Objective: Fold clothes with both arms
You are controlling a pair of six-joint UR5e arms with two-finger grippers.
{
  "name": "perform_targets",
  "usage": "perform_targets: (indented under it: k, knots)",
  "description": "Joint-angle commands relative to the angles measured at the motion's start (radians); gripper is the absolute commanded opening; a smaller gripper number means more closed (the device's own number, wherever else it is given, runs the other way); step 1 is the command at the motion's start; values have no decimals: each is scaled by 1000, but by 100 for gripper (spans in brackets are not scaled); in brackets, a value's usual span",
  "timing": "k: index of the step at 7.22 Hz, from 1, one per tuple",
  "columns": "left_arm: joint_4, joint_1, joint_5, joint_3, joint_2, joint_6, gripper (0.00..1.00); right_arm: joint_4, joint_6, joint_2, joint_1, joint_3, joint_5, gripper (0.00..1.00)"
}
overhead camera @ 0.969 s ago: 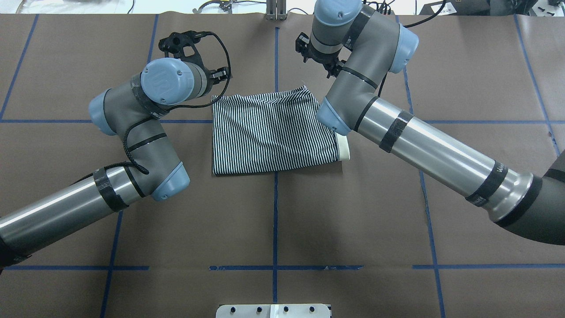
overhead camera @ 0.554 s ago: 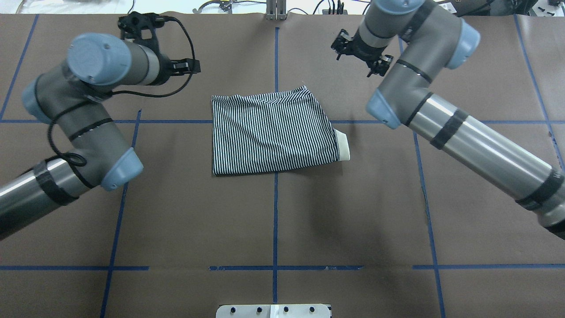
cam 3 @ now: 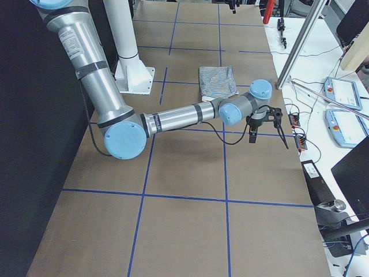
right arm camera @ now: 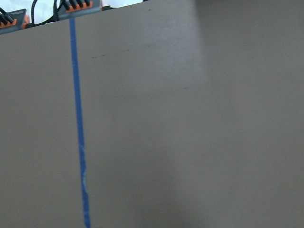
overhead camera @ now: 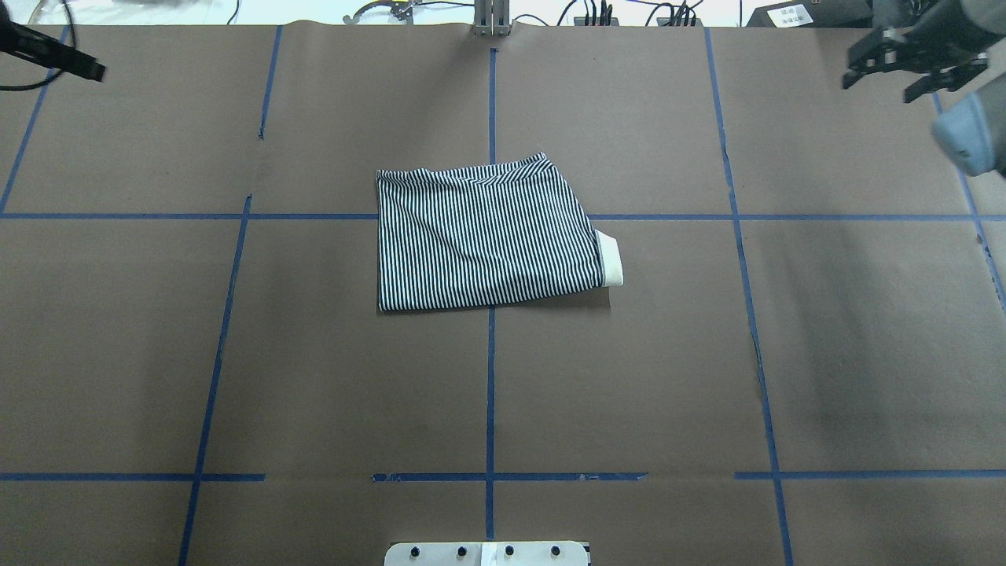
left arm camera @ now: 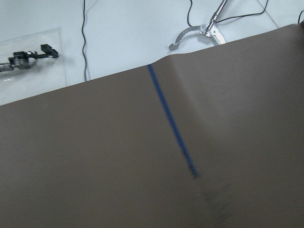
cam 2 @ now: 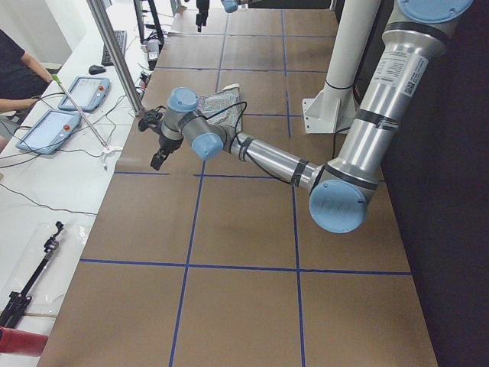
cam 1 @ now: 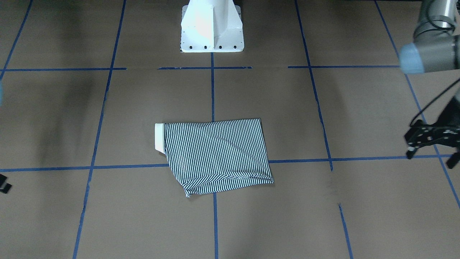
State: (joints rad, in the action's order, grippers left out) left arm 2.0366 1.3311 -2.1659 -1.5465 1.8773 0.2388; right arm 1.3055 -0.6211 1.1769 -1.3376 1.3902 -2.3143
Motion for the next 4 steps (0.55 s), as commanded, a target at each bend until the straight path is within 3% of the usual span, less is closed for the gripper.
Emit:
perform_targets:
  k: [1,3,4]
  knots:
    - [-12,269,-158,159,-26,-370,100,189,479,73,-177,4,-33,100]
    - [-77,293,-198,120,-110,-394,100,311,665,168,-238,91,-34,100]
    - [-181,298,-233,114,-112,-386,100,343,672,225,-241,131,-34,100]
